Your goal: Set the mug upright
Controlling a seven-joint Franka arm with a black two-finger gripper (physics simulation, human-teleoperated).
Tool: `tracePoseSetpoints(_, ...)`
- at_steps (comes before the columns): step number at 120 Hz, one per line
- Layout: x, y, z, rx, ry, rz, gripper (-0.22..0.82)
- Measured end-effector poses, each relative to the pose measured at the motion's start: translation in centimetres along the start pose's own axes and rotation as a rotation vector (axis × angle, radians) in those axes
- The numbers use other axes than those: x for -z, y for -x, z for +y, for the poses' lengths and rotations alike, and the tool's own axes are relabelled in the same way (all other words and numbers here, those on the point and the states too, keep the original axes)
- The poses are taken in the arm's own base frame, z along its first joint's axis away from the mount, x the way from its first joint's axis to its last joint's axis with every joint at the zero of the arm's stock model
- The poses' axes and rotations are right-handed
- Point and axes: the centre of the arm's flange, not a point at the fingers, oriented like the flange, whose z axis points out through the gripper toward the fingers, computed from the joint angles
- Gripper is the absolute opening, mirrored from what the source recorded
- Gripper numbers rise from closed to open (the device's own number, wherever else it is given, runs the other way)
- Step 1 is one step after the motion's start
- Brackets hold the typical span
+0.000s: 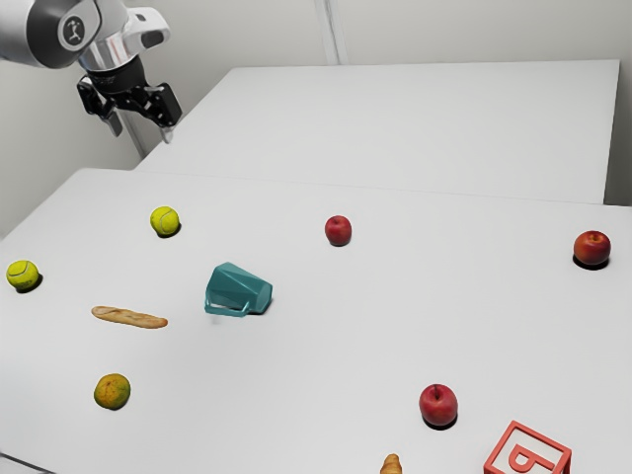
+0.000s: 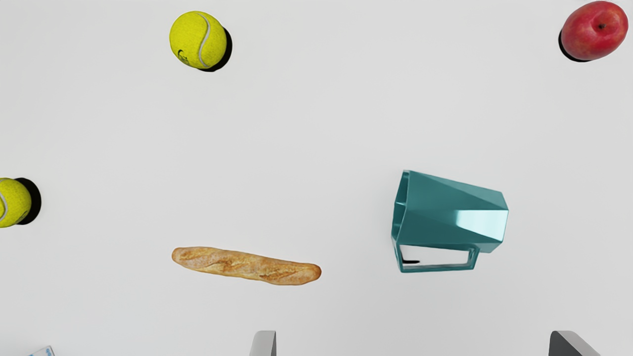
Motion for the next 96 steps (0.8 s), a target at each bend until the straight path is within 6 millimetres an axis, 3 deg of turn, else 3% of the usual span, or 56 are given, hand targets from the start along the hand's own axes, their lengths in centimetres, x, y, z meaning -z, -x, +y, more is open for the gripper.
tracePoseSetpoints(29,-0.4,0.0,-0.1,0.014,-0.003,-0.006,0.6)
tracePoseSetpoints(53,-3.1,-0.7,-0.2,0.049,0.062,-0.058,0.6)
tracePoseSetpoints(96,-15.9,0.5,-2.7,0.246,0.377,-0.33,0.6)
